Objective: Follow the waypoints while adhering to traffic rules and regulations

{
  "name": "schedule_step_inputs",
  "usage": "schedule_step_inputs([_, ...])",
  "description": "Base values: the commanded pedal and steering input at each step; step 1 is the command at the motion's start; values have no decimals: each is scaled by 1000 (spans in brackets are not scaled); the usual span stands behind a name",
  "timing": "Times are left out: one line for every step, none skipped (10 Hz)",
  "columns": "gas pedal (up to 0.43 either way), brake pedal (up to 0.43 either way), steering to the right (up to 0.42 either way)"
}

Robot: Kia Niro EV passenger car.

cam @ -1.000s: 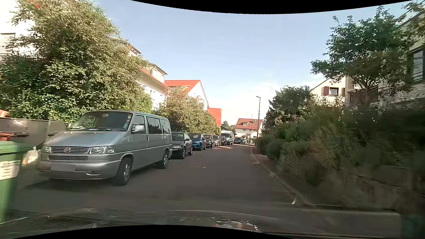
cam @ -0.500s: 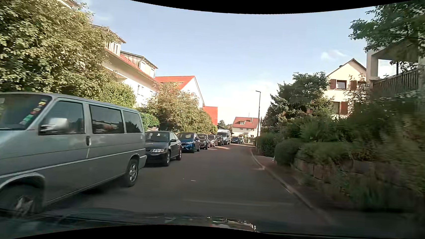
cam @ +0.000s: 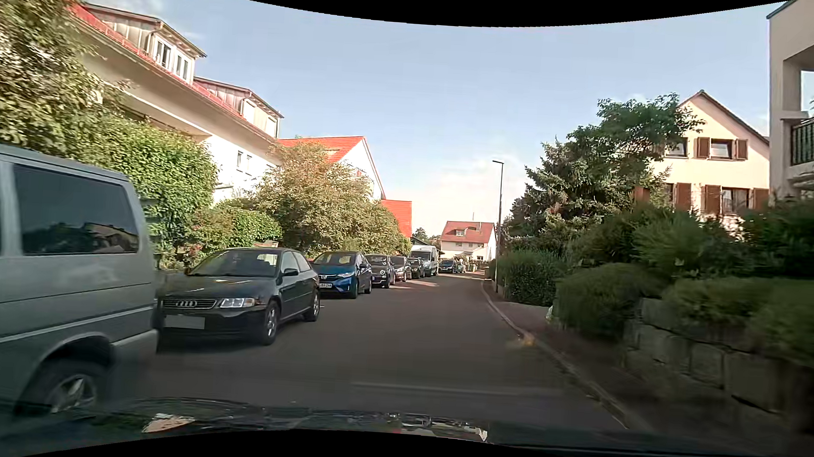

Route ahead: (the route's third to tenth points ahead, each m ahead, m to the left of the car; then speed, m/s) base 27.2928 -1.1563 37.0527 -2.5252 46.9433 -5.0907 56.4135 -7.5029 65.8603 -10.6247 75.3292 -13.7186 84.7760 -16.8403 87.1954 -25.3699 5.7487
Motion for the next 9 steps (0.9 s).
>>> schedule_step_inputs([79,0,23])
schedule_step_inputs([79,0,25])
schedule_step_inputs([79,0,22])
schedule_step_inputs([79,0,20])
schedule_step_inputs([79,0,21])
schedule_step_inputs([79,0,23])
schedule_step_inputs([79,0,23])
schedule_step_inputs([79,0,23])
schedule_step_inputs([79,0,23])
